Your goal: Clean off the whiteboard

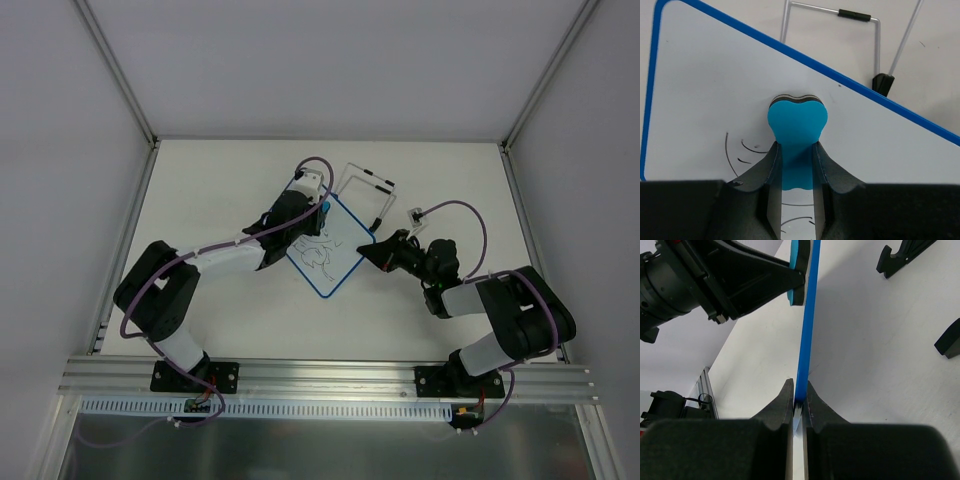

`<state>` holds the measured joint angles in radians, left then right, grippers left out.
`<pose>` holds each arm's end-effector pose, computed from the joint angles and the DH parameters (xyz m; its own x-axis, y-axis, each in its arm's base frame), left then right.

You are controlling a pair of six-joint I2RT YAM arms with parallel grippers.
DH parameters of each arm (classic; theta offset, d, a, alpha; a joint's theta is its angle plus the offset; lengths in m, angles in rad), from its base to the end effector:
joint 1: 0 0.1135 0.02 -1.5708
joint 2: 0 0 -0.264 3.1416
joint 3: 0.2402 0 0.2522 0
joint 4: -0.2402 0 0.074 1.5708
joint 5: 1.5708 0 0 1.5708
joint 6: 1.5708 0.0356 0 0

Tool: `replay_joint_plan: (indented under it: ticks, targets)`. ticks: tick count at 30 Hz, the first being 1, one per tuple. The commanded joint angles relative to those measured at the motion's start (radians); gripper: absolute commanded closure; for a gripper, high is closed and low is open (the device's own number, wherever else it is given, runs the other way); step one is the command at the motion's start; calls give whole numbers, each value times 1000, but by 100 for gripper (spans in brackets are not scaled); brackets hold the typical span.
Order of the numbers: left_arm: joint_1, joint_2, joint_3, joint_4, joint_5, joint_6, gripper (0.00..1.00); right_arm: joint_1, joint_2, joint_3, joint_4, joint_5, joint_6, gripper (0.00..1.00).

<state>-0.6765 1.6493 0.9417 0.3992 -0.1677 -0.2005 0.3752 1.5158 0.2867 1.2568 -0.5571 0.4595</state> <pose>0.2921 -0.2269 0.2299 -0.3302 0.0133 -0.9438 0.4363 0.8888 -0.1401 0.2241 0.1085 0.1693 -0.3329 0.2735 -0.9024 -0.7310 0.5297 0.4302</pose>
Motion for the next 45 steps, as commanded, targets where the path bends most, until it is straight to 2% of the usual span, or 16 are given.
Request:
replay_joint_plan:
  ticks: [1,12,14,16,18,23,28,32,37,41,45]
  targets:
    - [-78,21,-15,-163,62,15,100,28,-48,16,161,-116,-159,100]
    - [-120,4,86,-229,105,47,100,28,-23,25,158,-135,-159,100]
    - [-120,10,97,-237,83,49,100,28,-23,23,158,-136,-159,100]
    - [-115,15,101,-243,1,47,100,30,-28,22,158,-138,-157,100]
    - [-77,17,106,-253,-38,24,100,28,-32,20,158,-141,-156,100]
    - [38,3,106,-258,-30,-16,100,28,-36,17,158,-147,-154,100]
    - [159,12,117,-257,34,-17,100,28,-32,20,159,-155,-150,100]
    - [198,62,160,-254,100,25,100,30,-26,26,159,-164,-148,100]
    - [196,95,187,-238,244,39,100,30,-20,35,159,-181,-143,100]
    - [147,66,111,-183,270,65,100,28,-19,42,159,-191,-142,100]
    - [69,21,2,-100,264,14,100,28,-17,45,161,-190,-139,100]
